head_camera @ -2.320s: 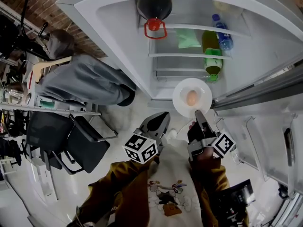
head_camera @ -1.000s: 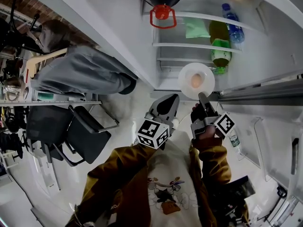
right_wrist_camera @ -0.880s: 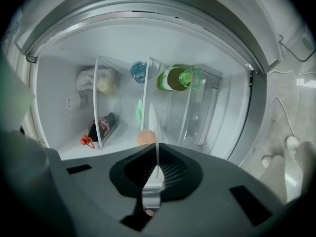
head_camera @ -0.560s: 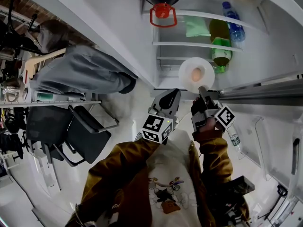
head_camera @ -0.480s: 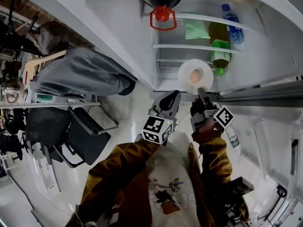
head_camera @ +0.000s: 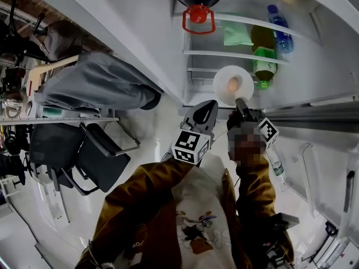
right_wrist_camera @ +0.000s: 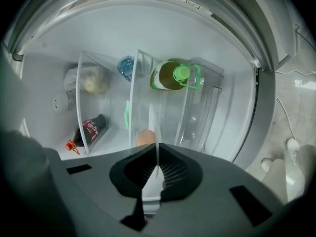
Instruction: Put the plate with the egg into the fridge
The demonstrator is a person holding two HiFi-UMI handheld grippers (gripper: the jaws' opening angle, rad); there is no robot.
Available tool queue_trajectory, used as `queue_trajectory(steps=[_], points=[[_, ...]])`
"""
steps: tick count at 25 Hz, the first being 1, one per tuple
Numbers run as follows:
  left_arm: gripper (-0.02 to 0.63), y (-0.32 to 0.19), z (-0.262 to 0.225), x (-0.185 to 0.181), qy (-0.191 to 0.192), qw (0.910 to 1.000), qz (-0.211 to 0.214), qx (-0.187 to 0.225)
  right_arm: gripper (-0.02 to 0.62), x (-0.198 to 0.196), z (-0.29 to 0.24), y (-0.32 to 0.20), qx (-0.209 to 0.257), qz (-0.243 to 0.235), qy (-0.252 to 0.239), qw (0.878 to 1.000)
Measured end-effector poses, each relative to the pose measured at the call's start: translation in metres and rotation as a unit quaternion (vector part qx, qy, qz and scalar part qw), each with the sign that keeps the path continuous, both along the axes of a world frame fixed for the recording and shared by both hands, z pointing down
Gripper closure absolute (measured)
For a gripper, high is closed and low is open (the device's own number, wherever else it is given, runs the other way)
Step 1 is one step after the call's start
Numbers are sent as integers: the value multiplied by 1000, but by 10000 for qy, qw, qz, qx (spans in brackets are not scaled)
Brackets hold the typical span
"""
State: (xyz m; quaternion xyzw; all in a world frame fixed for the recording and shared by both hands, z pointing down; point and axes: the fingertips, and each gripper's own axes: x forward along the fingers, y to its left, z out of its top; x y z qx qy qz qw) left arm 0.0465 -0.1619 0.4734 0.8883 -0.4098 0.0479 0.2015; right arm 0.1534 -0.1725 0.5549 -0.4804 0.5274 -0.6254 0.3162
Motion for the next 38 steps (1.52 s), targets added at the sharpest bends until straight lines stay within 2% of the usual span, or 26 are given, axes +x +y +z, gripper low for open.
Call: queue_trajectory(steps=[9,17,38], points=[[600,-11,20,0,-198,9997,-129,-106,574,-2,6,-18,-29,-59,23,10000],[600,-20,27,-2,-183,9995,-234,-136,574,5,16,-38,-57,-71,175,9998],[600,-55,43,9,-229,9986,-457,-153,574,11,23,-76,-84,-84,194,9997]])
